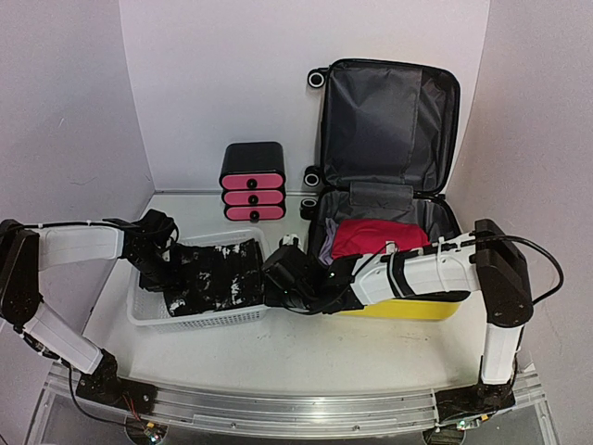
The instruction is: Open, take out, and arrange the luggage
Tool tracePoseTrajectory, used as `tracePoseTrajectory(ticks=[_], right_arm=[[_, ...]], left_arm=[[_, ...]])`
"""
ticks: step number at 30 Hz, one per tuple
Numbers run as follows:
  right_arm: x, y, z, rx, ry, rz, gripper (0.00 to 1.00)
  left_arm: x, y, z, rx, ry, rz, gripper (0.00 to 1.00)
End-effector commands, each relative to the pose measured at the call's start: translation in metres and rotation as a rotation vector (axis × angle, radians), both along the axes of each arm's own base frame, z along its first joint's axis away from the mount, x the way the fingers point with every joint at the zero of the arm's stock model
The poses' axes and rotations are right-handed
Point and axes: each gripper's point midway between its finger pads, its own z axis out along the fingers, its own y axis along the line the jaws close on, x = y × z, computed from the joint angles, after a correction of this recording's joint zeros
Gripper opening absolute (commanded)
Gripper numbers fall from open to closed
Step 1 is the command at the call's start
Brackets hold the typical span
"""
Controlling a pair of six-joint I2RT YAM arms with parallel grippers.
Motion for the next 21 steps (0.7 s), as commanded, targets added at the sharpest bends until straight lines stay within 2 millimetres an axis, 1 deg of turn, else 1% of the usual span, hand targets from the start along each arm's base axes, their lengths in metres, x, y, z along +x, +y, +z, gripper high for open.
tracePoseTrajectory(ticks=[1, 4, 7, 8, 10, 11, 13, 15, 16, 19, 21], right_arm=[[0.006, -0.003, 0.028, 0.023, -0.071, -0.007, 0.00], [0.006, -0.004, 0.028, 0.023, -0.071, -0.010, 0.00], [0.006, -0.003, 0.028, 0.026, -0.069, -0.008, 0.00], [0.006, -0.003, 0.027, 0.024, -0.069, -0.007, 0.00], [0.006, -0.003, 0.027, 0.025, -0.069, -0.007, 0.00], [0.006, -0.003, 0.027, 0.024, -0.069, -0.006, 0.00], [0.006, -0.003, 0.028, 0.026, -0.070, -0.005, 0.00], [0.005, -0.003, 0.029, 0.027, -0.070, -0.005, 0.00], [0.005, -0.003, 0.029, 0.028, -0.069, -0.005, 0.00], [0.005, -0.001, 0.030, 0.031, -0.075, 0.000, 0.00], [0.004, 0.001, 0.030, 0.034, -0.072, 0.006, 0.00]], left_arm=[[0.009, 0.005, 0.017, 0.036, -0.040, -0.008, 0.02], [0.007, 0.007, 0.016, 0.047, -0.036, -0.001, 0.03], [0.006, 0.010, 0.020, 0.053, -0.045, 0.006, 0.10], [0.006, 0.010, 0.024, 0.055, -0.054, 0.007, 0.13], [0.006, 0.014, 0.034, 0.066, -0.079, 0.007, 0.26], [0.005, 0.017, 0.042, 0.075, -0.101, 0.010, 0.32], [0.003, 0.026, 0.064, 0.099, -0.164, 0.031, 0.45], [-0.002, 0.028, 0.089, 0.078, -0.229, 0.031, 0.56], [-0.006, 0.027, 0.099, 0.060, -0.250, 0.029, 0.60], [-0.013, 0.019, 0.124, -0.002, -0.288, 0.006, 0.61], [-0.013, 0.008, 0.130, -0.051, -0.281, -0.028, 0.59]])
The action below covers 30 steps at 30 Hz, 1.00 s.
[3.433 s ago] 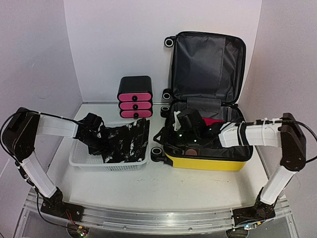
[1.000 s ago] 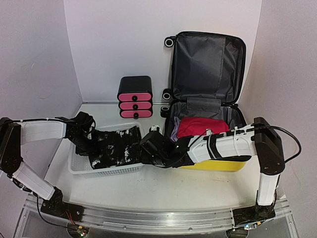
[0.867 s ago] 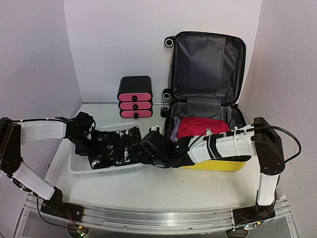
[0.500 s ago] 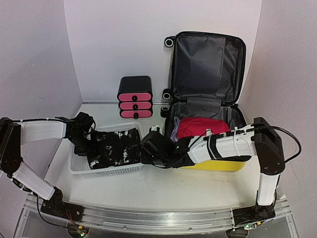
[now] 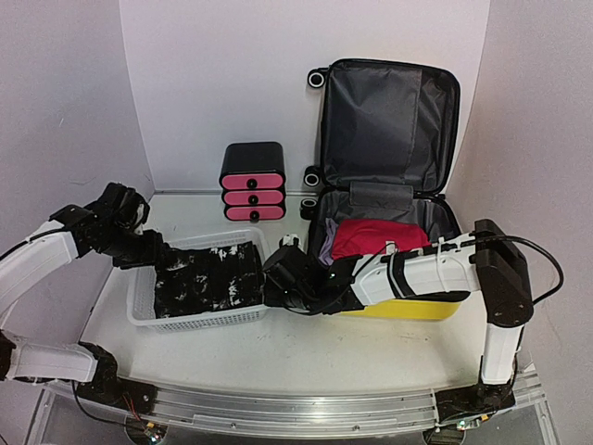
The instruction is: Open, take out, and arrange the luggage
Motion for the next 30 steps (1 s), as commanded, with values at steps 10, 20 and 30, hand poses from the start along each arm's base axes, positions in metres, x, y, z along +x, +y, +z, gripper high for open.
tracePoseTrajectory(ticks=[10, 20, 30], right_arm=[[0.001, 0.005, 0.033, 0.024, -0.077, 0.040, 0.02], [0.002, 0.003, 0.039, 0.031, -0.095, 0.033, 0.00], [-0.002, 0.009, 0.045, 0.038, -0.109, 0.086, 0.04]], left_arm=[[0.052, -0.061, -0.008, -0.087, 0.041, -0.183, 0.39], [0.010, -0.017, -0.112, 0.029, 0.331, 0.129, 0.16], [0.017, -0.015, -0.089, 0.051, 0.236, 0.072, 0.23]])
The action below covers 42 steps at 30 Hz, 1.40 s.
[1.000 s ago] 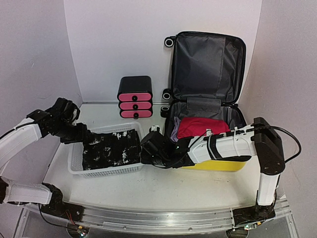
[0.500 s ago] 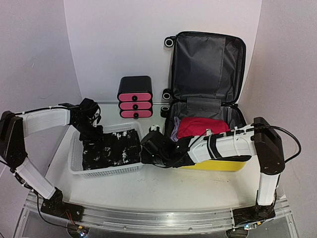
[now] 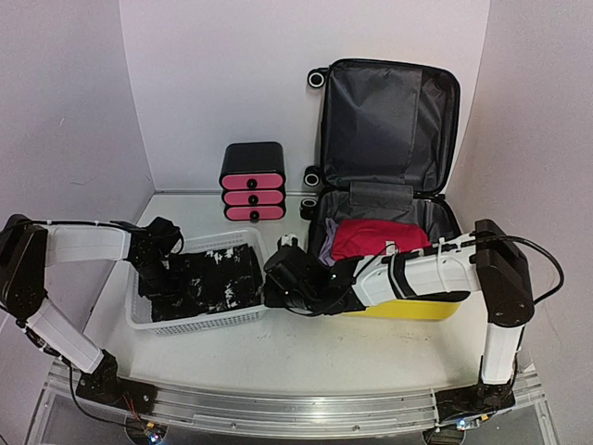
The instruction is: Open, take out, and arrange the luggage
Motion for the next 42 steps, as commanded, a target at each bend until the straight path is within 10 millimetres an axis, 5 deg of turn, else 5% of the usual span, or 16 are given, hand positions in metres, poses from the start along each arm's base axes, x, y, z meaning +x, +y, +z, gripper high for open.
tracePoseTrajectory(ticks=[1, 7, 12, 16, 23, 27, 33, 42], right_arm=[[0.000, 0.007, 0.047, 0.033, -0.101, 0.064, 0.10], [-0.021, 0.011, 0.097, -0.048, -0.202, 0.328, 0.68], [-0.031, -0.017, 0.142, -0.211, -0.332, 0.478, 0.98], [-0.004, -0.072, 0.151, -0.448, -0.399, 0.467, 0.98], [0.082, -0.174, 0.108, -0.546, -0.195, 0.403, 0.98], [0.106, -0.181, 0.076, -0.541, -0.113, 0.485, 0.95], [0.135, -0.185, 0.024, -0.609, 0.005, 0.498, 0.75], [0.154, -0.178, -0.006, -0.686, -0.006, 0.562, 0.70]], left_arm=[[0.029, -0.011, 0.045, -0.011, -0.140, -0.075, 0.27], [0.046, -0.047, 0.124, -0.129, -0.359, -0.276, 0.57], [0.039, -0.088, 0.175, -0.302, -0.492, -0.434, 0.71], [0.034, -0.117, 0.199, -0.444, -0.550, -0.515, 0.77], [0.022, -0.181, 0.228, -0.710, -0.596, -0.641, 0.81], [0.027, -0.206, 0.228, -0.776, -0.579, -0.660, 0.81], [0.031, -0.225, 0.218, -0.788, -0.532, -0.678, 0.81], [0.041, -0.237, 0.197, -0.789, -0.467, -0.658, 0.81]])
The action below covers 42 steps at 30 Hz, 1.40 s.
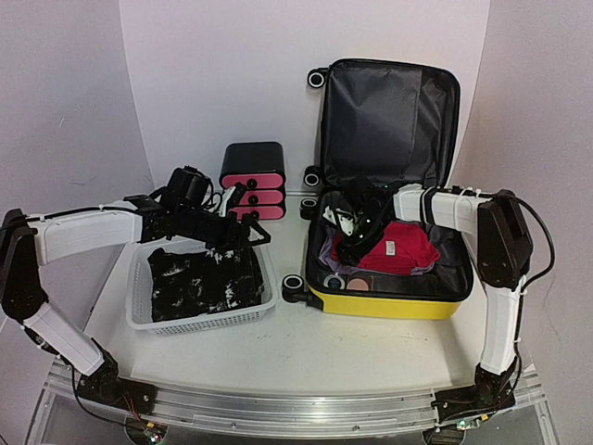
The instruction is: Open, take out, and arrange the luggage
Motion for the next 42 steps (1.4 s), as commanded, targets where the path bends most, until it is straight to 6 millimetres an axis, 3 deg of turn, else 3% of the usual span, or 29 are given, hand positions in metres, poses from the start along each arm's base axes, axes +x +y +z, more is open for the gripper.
tracePoseTrajectory(ticks=[1, 17, 26, 34, 40, 42], right_arm=[[0.022, 0.009, 0.015, -0.001, -0.086, 0.067, 0.69], [0.052, 0.017, -0.006, -0.071, -0.199, 0.159, 0.72], [0.051, 0.024, -0.018, -0.058, -0.190, 0.204, 0.79], [0.061, 0.022, 0.002, -0.011, -0.262, 0.163, 0.48], [0.064, 0.016, 0.015, 0.057, -0.259, 0.135, 0.09], [0.064, 0.014, 0.020, 0.084, -0.258, 0.127, 0.01]], left_arm=[[0.011, -0.015, 0.024, -0.064, -0.035, -0.013, 0.81], [0.024, -0.024, 0.021, -0.054, -0.021, -0.008, 0.80], [0.027, -0.025, 0.025, -0.052, -0.028, -0.004, 0.80], [0.030, -0.024, 0.028, -0.049, -0.019, 0.016, 0.80], [0.044, -0.024, 0.025, -0.049, 0.044, 0.110, 0.81], [0.047, -0.026, 0.023, -0.057, 0.085, 0.133, 0.80]])
